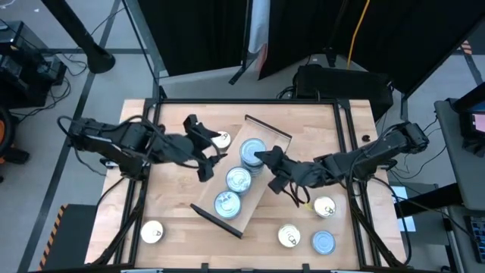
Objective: Stack canned seafood by type on shelf
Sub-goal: Stack the green tuna can on top of the other green tuna can on the shelf
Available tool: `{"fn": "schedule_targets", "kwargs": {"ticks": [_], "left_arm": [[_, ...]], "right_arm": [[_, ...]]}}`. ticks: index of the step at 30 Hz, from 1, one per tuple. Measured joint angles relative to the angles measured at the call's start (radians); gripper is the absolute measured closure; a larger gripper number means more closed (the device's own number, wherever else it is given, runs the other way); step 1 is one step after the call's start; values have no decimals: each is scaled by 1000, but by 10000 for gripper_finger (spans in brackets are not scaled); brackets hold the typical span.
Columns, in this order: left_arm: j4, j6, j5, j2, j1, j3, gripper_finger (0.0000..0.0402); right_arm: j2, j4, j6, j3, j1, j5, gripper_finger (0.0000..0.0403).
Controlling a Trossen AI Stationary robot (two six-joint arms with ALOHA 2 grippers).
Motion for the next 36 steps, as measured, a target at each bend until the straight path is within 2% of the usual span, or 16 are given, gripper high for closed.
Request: {"fn": "schedule_targets", "kwargs": {"ticks": [6,13,20,26,32,36], "left_arm": [[-8,-35,-44,0,-32,-52,100],[-1,-53,-63,0,-45,-52,100],[-1,-50,-69,0,-45,-52,100],[-2,-45,-69,0,-45,-52,100],[-4,-28,-72,0,-45,-52,100],[-2,-27,-74,0,-45,-52,100]], "right_arm": [[0,-62,48,0,-12,-84,262],[-1,-78,90,1,-25,-99,258],[-13,-86,100,1,-25,-176,215],[-57,-95,136,2,-35,-187,177],[-122,-138,207,2,-39,-290,170],[-140,-165,238,2,-41,-314,170]]}}
